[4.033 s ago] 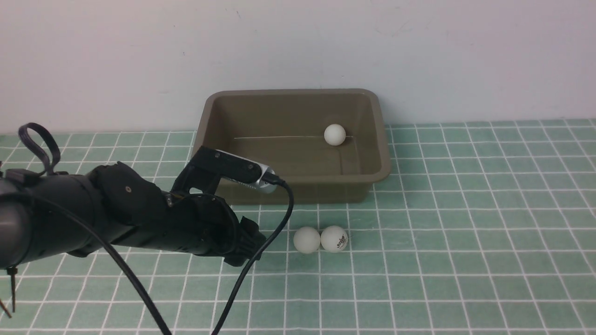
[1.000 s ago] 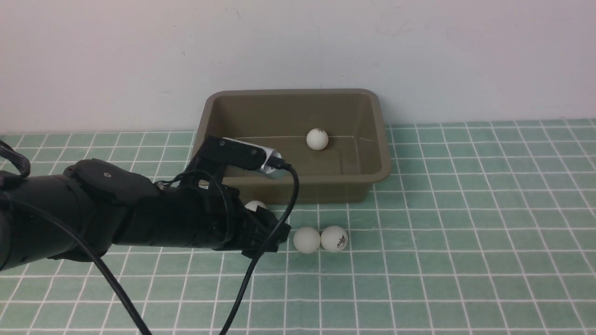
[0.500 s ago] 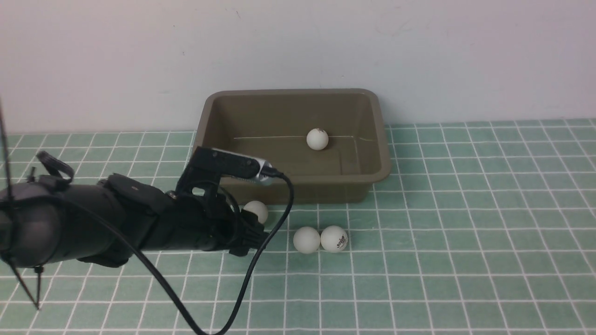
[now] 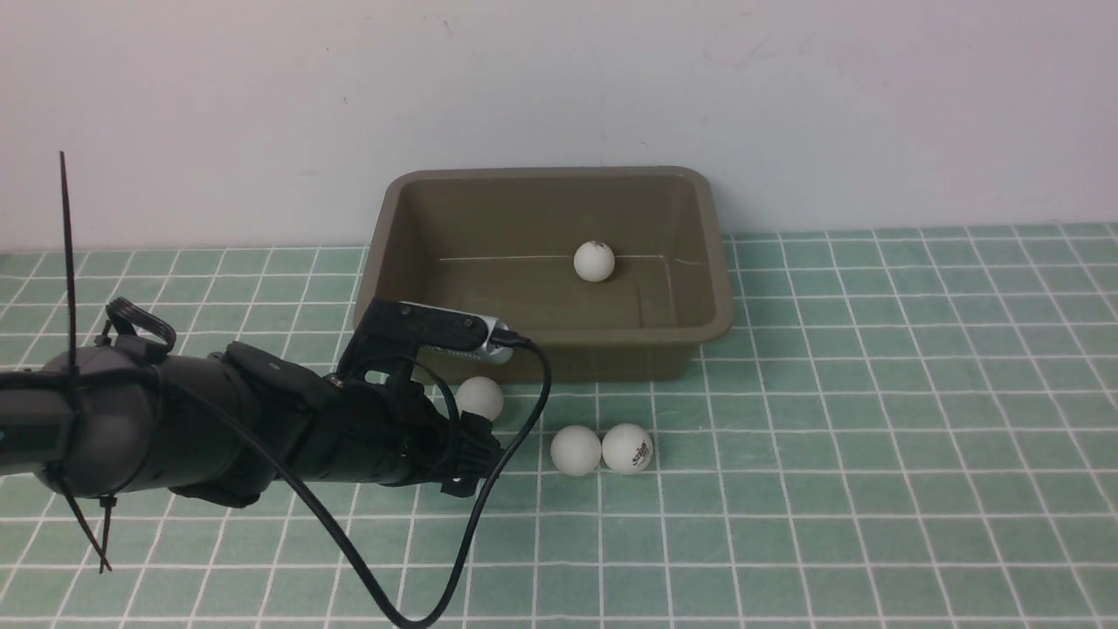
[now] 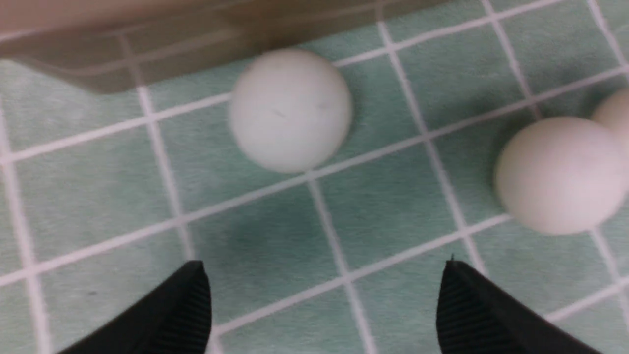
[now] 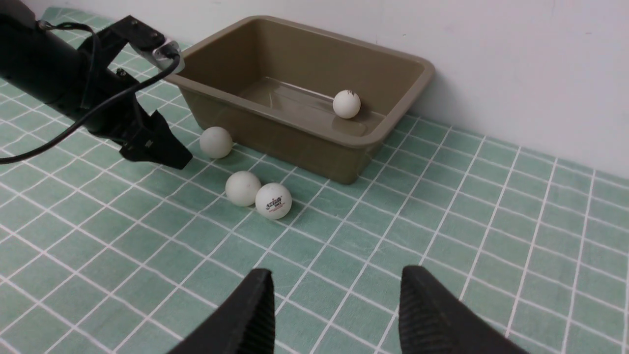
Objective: Put the table tennis balls in the box on the green coffee tablecloth.
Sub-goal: 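Reach for and grasp a ping pong ball on the table beside the basket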
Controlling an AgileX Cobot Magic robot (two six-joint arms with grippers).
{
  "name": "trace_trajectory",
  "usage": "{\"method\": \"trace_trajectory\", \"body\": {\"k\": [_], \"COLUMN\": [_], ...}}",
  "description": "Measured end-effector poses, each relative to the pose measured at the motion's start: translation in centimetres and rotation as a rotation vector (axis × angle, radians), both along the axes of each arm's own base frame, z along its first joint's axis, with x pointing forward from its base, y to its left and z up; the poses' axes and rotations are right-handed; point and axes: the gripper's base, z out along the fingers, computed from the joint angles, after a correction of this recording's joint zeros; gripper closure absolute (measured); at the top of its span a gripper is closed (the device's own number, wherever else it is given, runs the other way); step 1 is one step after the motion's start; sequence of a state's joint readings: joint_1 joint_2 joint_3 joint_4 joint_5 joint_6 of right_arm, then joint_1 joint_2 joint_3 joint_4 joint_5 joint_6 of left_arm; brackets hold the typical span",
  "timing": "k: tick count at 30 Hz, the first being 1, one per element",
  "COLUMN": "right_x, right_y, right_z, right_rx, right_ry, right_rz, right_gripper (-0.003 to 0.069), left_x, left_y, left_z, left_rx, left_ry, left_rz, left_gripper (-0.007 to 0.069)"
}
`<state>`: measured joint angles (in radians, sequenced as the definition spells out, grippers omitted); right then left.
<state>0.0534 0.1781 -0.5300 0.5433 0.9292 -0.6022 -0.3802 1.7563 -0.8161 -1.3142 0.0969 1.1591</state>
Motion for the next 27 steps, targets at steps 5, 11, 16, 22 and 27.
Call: {"method": "trace_trajectory", "body": {"k": [5, 11, 16, 22, 27], "right_x": [0.1, 0.1, 0.1, 0.1, 0.1], "right_y": [-0.1, 0.0, 0.0, 0.0, 0.0], "right_z": [0.1, 0.1, 0.1, 0.2, 0.2], "right_rx": [-0.006, -0.007, -0.007, -0.006, -0.006], "right_ry": [-0.020, -0.022, -0.022, -0.022, -0.022], "right_rz": [-0.005, -0.003, -0.002, -0.002, -0.002], "right_gripper": [0.0332, 0.0332, 0.0332, 0.0332, 0.0332], "left_x": [0.5, 1.8, 2.8, 3.2, 3.3], "left_y": [-0.5, -1.2, -1.6, -1.6, -1.5], "left_z": [0.7, 1.1, 0.5, -0.6, -0.6], "left_rx": [-0.055, -0.076, -0.082, -0.056, -0.047], "left_ry": [0.001, -0.025, -0.022, -0.008, -0.015], "left_rz": [0.011, -0.001, -0.007, 0.001, 0.008], "left_gripper": [0.0069, 0.0069, 0.0069, 0.0069, 0.0069]}}
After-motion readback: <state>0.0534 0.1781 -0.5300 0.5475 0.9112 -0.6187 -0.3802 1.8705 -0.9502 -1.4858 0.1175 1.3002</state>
